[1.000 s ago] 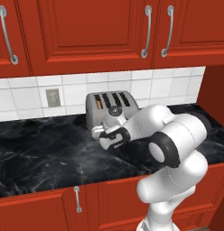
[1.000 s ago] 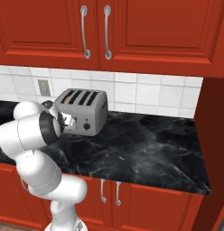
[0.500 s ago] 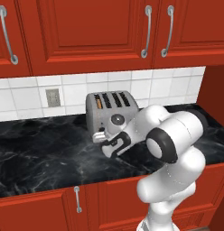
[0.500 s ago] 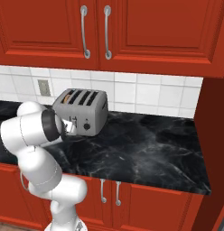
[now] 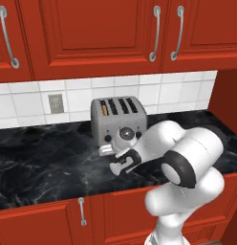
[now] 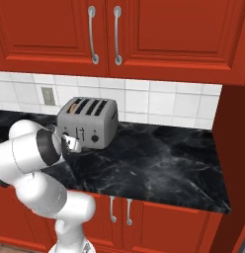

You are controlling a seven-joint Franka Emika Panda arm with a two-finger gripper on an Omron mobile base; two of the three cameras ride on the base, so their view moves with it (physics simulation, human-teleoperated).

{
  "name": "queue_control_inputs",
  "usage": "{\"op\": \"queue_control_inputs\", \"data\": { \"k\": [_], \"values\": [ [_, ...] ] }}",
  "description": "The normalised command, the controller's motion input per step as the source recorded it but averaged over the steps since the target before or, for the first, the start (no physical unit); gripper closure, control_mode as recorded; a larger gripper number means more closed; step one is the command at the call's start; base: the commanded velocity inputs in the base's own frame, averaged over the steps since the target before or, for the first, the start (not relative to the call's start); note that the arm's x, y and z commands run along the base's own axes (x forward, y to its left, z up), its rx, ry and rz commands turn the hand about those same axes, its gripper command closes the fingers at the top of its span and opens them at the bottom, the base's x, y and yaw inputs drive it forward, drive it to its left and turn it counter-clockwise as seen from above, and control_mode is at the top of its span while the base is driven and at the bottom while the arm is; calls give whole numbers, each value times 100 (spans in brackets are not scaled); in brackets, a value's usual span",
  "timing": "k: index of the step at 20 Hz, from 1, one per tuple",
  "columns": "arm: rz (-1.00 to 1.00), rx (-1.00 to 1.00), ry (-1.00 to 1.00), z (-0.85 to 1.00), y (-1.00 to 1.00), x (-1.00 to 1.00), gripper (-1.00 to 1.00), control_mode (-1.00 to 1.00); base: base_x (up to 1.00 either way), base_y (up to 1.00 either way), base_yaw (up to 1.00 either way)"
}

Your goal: Start the toaster. Once the lever pops up, take the bread to the plate on the dining counter.

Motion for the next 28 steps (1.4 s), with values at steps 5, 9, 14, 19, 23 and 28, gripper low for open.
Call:
{"op": "queue_control_inputs", "data": {
  "k": [5, 9, 14, 19, 23, 28],
  "values": [
    [0, 0, -11, 43, 0, -18, -100, -100, 0, 0, 0],
    [0, 2, -5, 69, 0, -17, -100, -100, 0, 0, 0],
    [0, 0, -1, 68, 0, -15, -100, -100, 0, 0, 0],
    [0, 0, -5, 57, 0, -8, -100, -100, 0, 0, 0],
    [0, 0, -4, 50, 0, -6, -100, -100, 0, 0, 0],
    [0, 0, -8, 40, 0, -5, -100, -100, 0, 0, 0]
  ]
}}
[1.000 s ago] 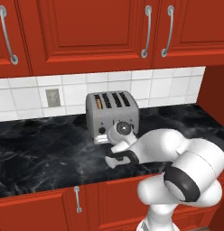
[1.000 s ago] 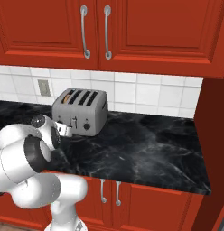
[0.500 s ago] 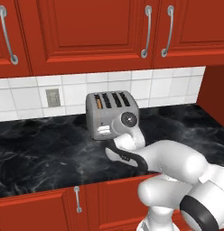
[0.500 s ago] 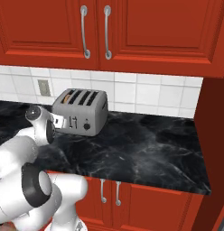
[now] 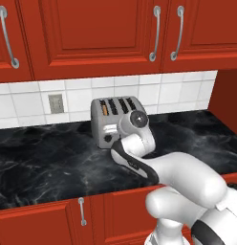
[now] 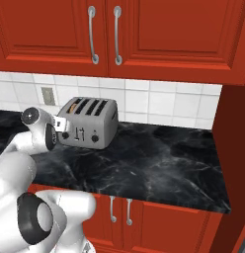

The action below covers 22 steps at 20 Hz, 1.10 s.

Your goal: Start the toaster. Once the lever pops up, take the bread to the plate on the dining counter.

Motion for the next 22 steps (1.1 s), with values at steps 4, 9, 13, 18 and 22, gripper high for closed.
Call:
{"op": "queue_control_inputs", "data": {
  "k": [4, 9, 13, 18, 22],
  "values": [
    [0, 0, -17, 42, 0, -17, -100, -100, 0, 0, 0],
    [0, 0, -16, 36, 1, -32, -100, -100, 0, 0, 0],
    [0, 0, -21, 44, 0, -13, -100, -100, 0, 0, 0],
    [0, 2, -15, 49, 0, -8, -100, -100, 0, 0, 0],
    [0, 2, -5, 32, -2, 0, -100, -100, 0, 0, 0]
  ]
}}
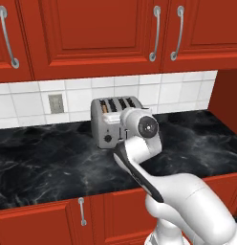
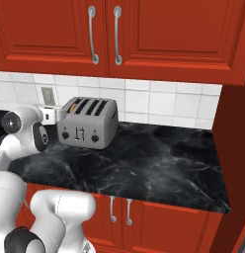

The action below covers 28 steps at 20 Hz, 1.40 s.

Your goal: Start the toaster. Once the lever pops up, take the bread to the plate on the dining counter.

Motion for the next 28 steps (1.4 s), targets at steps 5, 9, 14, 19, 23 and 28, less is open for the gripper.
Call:
{"op": "queue_control_inputs", "data": {
  "k": [5, 9, 14, 19, 23, 28],
  "values": [
    [0, 4, 0, 7, -11, 0, -100, -100, 0, 0, 0],
    [0, 0, 0, 0, 0, 4, -100, -100, 0, 0, 0],
    [0, 0, 1, 0, 0, 0, -100, -100, 0, 0, 0],
    [0, 0, 2, 0, 0, 15, -100, -100, 0, 0, 0],
    [0, 0, 3, 0, 0, 6, -100, -100, 0, 0, 0],
    [0, 0, 3, 0, 0, 0, -100, -100, 0, 0, 0]
  ]
}}
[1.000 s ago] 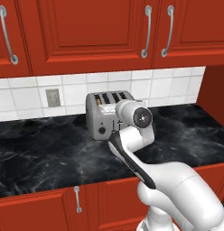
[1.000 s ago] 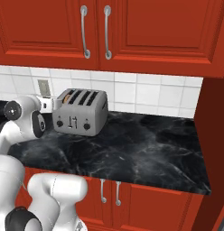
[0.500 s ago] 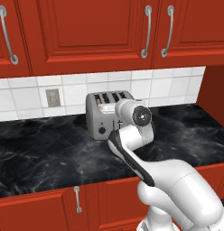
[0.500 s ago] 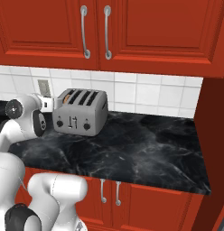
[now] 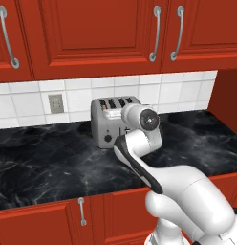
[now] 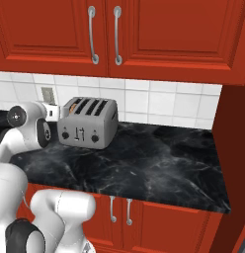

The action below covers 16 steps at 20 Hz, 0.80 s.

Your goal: Start the toaster. Once the lever pops up, take the bread to the plate on the dining counter.

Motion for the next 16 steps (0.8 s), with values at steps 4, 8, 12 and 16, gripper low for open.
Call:
{"op": "queue_control_inputs", "data": {
  "k": [4, 8, 12, 16],
  "values": [
    [1, 0, 3, 0, 0, 0, -100, -100, 0, 0, 0],
    [1, 0, 2, -1, 0, 0, -100, -100, 0, 0, 0],
    [1, 0, 1, -1, 0, 0, -100, -100, 0, 0, 0],
    [0, 0, 0, 0, 0, 1, -100, -100, 0, 0, 0]
  ]
}}
